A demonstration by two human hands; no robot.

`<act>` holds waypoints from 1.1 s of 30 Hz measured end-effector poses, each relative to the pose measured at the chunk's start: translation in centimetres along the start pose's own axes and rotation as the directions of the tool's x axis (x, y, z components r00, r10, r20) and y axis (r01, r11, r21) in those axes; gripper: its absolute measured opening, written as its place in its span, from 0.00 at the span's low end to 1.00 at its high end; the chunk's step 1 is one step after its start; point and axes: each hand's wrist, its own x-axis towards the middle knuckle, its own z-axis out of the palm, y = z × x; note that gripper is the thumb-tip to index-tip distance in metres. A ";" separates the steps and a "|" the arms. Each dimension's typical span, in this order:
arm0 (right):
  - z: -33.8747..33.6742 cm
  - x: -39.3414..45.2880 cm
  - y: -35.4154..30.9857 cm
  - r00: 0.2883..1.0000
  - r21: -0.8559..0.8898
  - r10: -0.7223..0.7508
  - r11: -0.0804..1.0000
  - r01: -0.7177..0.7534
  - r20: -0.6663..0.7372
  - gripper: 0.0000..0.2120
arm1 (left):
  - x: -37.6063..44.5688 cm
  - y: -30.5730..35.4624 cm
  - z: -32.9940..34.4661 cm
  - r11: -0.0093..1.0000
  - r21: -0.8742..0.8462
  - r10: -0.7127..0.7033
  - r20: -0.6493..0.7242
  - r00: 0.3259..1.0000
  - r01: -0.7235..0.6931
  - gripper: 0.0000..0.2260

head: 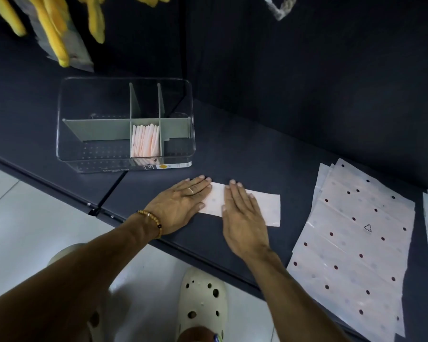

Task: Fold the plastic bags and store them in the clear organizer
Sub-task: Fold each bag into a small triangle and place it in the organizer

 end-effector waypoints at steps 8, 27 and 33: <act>-2.6 -3.8 7.5 0.990 -0.087 0.127 0.989 -0.121 0.068 0.26 | 0.1 0.0 0.2 1.000 -0.030 -0.005 -0.043 0.999 0.003 0.23; -3.3 -2.9 1.2 0.990 -0.059 0.075 0.995 -0.082 -0.116 0.12 | -2.9 2.9 -0.9 0.944 0.291 0.241 -0.287 0.927 -0.156 0.07; -2.9 -2.5 -1.8 0.996 0.038 0.019 0.999 -0.016 -0.089 0.15 | -1.6 4.2 -2.5 0.984 0.168 0.111 -0.362 0.926 -0.052 0.02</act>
